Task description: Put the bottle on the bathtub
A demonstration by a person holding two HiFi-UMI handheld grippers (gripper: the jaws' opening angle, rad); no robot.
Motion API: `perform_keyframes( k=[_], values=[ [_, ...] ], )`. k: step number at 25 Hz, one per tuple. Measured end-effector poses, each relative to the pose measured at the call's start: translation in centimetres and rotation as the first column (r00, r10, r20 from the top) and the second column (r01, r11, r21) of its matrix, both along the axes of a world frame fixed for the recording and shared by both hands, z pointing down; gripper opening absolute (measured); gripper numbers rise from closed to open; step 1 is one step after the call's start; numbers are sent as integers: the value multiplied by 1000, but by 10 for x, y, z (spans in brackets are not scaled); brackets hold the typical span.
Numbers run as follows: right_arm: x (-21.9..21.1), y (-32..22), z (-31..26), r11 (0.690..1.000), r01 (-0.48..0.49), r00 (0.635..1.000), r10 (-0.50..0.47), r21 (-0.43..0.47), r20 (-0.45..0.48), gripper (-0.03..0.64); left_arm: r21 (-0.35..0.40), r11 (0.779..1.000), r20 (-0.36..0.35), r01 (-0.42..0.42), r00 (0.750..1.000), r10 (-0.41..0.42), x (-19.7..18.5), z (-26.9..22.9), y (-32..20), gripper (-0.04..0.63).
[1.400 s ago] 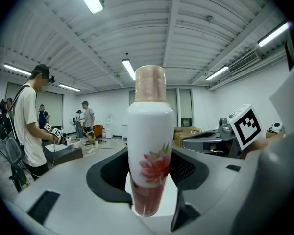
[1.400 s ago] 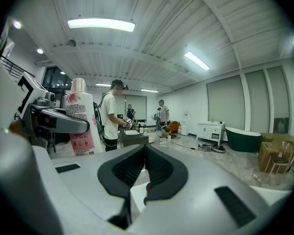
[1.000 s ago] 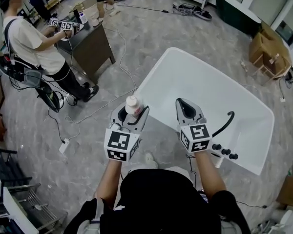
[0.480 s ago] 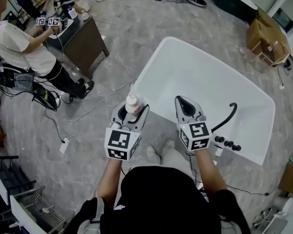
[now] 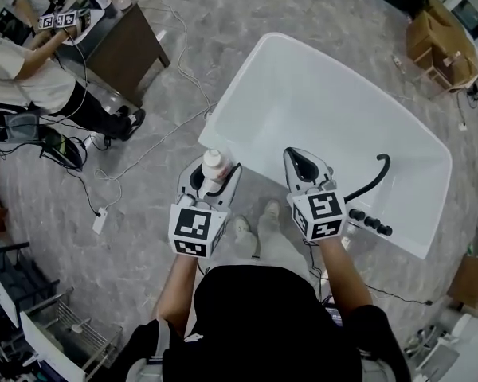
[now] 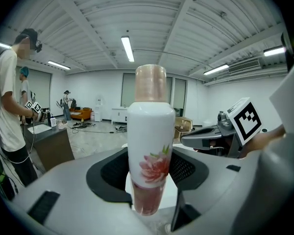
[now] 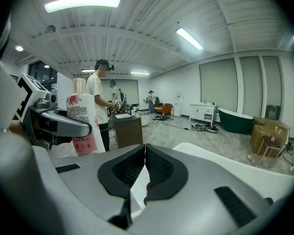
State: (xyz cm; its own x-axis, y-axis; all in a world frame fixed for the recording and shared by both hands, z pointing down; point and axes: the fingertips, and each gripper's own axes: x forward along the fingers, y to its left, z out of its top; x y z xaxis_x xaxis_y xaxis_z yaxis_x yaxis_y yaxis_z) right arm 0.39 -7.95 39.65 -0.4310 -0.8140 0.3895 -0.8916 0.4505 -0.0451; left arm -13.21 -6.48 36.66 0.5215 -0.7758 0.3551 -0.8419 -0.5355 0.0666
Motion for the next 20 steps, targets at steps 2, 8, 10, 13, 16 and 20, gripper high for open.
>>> perform_keyframes(
  k=[2,8,10,13,16,20],
  values=[
    [4,-5,9,1000,5,1000,-5,-18,0,25,-13,1000,5,-1,1000,1,6,10,-4,239],
    [14,-18,44,996,17,1000,-17,-83,-4,25,-71,997,21,6,1000,-5,15,49,-18,239],
    [18,-18,57,994,16,1000,-17,-112,-4,25,-98,995,26,6,1000,-3,19,64,-20,239],
    [25,-22,76,990,16,1000,-17,-137,-4,25,-122,993,31,3,1000,1,28,85,-27,239],
    [31,-26,94,987,13,1000,-14,-161,-8,25,-142,990,38,-5,999,11,35,104,-34,239],
    [49,-28,120,977,-1,1000,-1,-213,-8,25,-189,982,43,-16,999,25,53,133,-39,239]
  ],
)
